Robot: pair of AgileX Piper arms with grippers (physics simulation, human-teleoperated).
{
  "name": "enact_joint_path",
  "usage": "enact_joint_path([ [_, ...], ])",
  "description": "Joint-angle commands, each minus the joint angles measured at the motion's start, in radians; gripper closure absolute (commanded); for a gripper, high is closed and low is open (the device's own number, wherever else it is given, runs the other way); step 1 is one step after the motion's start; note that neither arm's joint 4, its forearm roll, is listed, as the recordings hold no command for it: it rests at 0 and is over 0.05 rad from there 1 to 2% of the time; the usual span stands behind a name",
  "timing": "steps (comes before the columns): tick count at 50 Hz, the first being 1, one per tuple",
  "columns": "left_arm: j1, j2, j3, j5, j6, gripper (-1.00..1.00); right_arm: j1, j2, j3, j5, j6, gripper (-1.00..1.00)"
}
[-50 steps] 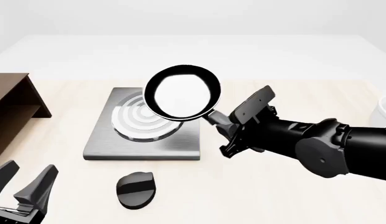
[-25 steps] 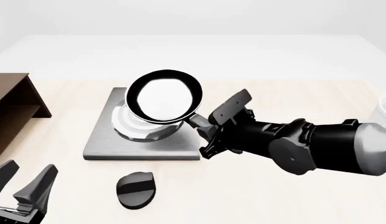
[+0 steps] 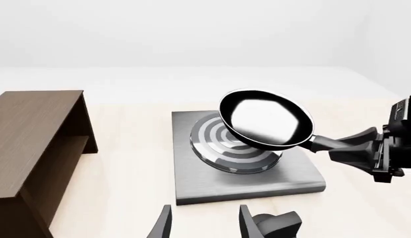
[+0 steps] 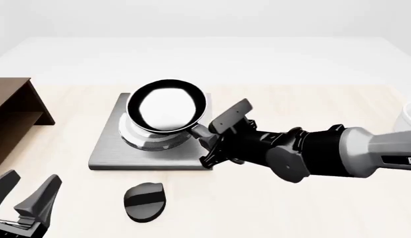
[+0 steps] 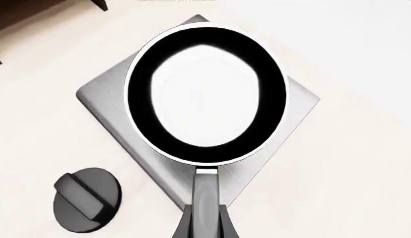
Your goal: Turn on the stove and put the frying pan on it.
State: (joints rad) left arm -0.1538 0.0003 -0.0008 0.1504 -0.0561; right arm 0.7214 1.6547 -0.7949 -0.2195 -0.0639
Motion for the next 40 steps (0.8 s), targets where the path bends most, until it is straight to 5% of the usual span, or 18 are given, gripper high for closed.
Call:
enact_joint_path([
  [1, 0.001, 0.0, 0.001, 0.0, -0.005, -1.0, 0.012, 0.018, -0.051, -0.012, 0.011, 1.0],
  [40, 0.0, 0.0, 0.001, -0.006, -0.011, -1.0, 0.013, 0.163, -0.152, -0.02, 0.002, 1.0],
])
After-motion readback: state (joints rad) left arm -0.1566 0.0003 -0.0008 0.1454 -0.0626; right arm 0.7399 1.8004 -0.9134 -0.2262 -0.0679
